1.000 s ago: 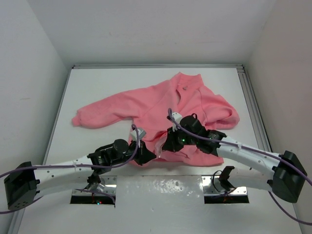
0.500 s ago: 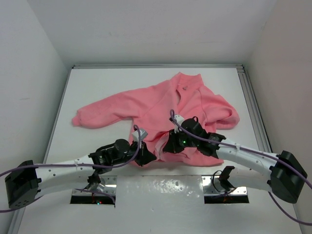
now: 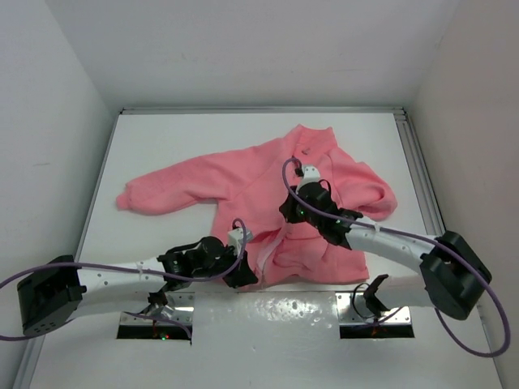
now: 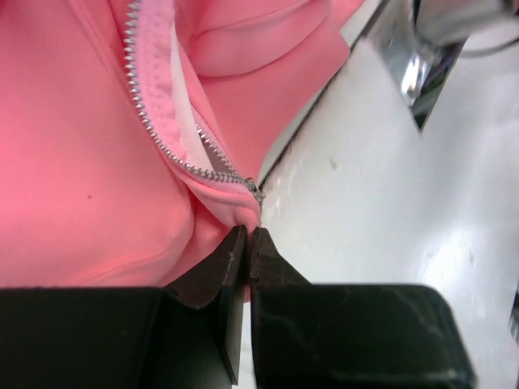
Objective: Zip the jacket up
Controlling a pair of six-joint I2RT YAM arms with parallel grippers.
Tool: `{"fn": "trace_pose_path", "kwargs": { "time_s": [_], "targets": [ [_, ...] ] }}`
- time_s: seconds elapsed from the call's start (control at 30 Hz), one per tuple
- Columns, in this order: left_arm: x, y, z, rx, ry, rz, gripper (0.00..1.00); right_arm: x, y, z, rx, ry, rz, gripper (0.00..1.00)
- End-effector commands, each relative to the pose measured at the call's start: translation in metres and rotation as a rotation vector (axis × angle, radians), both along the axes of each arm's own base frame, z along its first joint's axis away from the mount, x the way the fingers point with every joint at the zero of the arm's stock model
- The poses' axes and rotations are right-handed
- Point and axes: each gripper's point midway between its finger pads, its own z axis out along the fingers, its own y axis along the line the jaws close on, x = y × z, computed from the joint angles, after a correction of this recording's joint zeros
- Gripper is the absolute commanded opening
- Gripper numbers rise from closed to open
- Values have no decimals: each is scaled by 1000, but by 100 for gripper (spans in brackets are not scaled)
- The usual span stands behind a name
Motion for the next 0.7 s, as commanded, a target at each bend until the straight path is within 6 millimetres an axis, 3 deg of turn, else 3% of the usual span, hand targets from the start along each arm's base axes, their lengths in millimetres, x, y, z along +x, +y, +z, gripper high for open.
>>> {"fn": "trace_pose_path", "kwargs": {
  "time_s": [0.0, 0.07, 0.17, 0.27, 0.3, 0.33, 0.37, 0.43, 0.57, 0.6, 0.67],
  "targets": [
    [-25, 3, -8, 24, 76, -98, 0, 57, -5, 41, 17, -187, -143, 0],
    [-24, 4, -8, 29, 62, -91, 0, 64, -6, 37, 24, -166, -139, 0],
    [-16, 1, -1, 16, 40, -61, 0, 39, 3, 38, 62, -120, -21, 0],
    [-6, 0, 3, 30, 16, -19, 0, -16, 16, 39, 202, -30, 161, 0],
    [-4, 0, 2, 34, 14, -3, 0, -42, 18, 28, 245, 18, 229, 0],
    [0, 1, 1, 41, 10, 20, 0, -55, 20, 29, 273, 17, 272, 0],
    [10, 1, 1, 69, -4, 65, 0, -81, 24, 26, 283, 38, 350, 0],
    [16, 2, -1, 95, -9, 90, 0, -96, 19, 15, 246, 69, 372, 0],
    [31, 3, 0, 108, -21, 180, 36, -91, -3, -10, 152, 58, 268, 3],
    [42, 5, 8, 112, -42, 244, 48, -83, -8, -12, 134, 38, 219, 7],
    [54, 6, 24, 79, -70, 314, 60, -75, -15, -17, 99, 38, 164, 14]
  ]
}}
